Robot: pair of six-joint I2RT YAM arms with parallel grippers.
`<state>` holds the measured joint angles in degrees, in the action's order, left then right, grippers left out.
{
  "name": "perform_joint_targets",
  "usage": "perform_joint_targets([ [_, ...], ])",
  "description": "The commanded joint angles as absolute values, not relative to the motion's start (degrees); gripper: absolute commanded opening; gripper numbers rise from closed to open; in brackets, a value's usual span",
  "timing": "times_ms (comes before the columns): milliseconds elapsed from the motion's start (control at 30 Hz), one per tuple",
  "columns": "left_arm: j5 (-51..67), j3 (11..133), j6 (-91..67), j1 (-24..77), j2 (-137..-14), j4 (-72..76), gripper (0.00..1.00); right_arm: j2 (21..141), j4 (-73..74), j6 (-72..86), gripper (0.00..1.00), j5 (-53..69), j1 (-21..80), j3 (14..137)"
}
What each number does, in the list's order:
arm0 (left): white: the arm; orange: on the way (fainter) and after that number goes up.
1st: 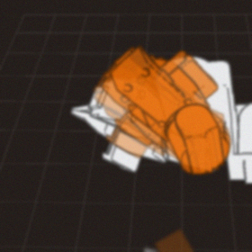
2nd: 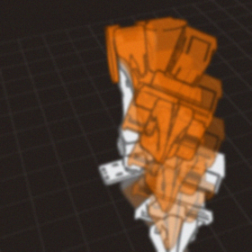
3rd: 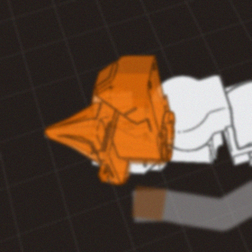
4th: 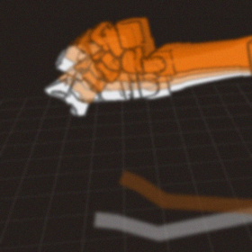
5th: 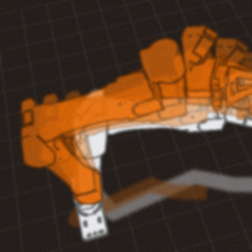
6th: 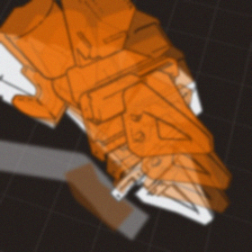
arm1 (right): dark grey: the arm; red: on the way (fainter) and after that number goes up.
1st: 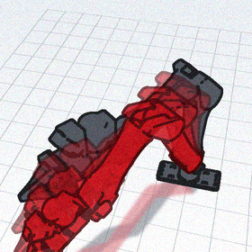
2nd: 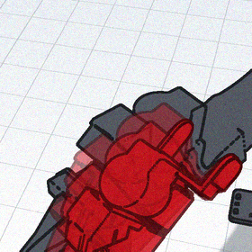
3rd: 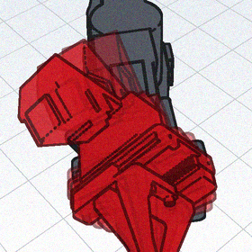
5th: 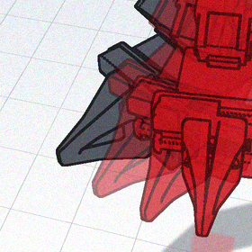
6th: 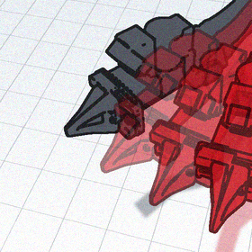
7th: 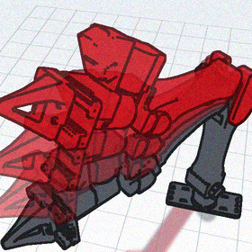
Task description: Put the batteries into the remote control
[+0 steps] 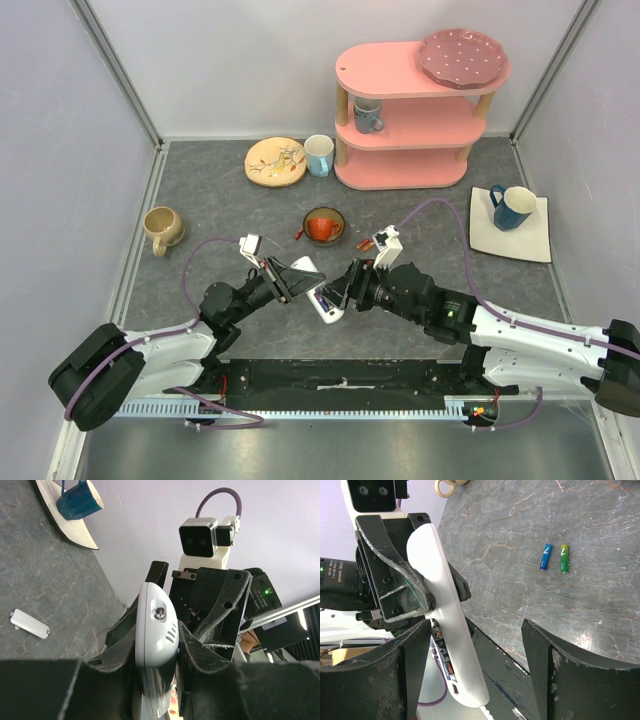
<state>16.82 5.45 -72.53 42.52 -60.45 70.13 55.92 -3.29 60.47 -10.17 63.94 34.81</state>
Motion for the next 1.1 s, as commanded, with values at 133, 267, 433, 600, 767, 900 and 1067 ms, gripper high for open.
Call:
perform_joint_targets([
  [133,15.9,8.7,-71.4,42.6,-58.1,73.6,0.02,54.8,-2.8,61.3,0.79,-10.4,63.5,32.7],
  [267,15.9,9.1,-71.1,42.5,-57.7,73.0,0.02,54.5,-3.1,61.7,0.79,-10.3,63.5,32.0],
  [433,15.8,9.6,-71.0,42.5,-57.0,72.2,0.02,54.1,-3.2,62.0,0.78,-10.5,63.5,31.3],
  [600,16.0,9.9,-70.8,42.5,-56.7,71.5,0.02,54.0,-3.2,62.0,0.78,-10.5,63.3,31.1],
  [767,16.3,9.4,-70.7,42.5,-57.1,70.2,0.02,53.9,-3.4,61.3,0.79,-10.5,63.2,32.3],
  [900,17.2,9.4,-70.7,42.5,-58.4,66.9,0.02,53.8,-3.5,59.9,0.8,-9.8,63.2,34.6],
  [1067,18.5,9.1,-71.7,42.5,-60.5,66.4,0.02,52.9,-4.0,56.3,0.81,-8.3,63.2,36.6],
])
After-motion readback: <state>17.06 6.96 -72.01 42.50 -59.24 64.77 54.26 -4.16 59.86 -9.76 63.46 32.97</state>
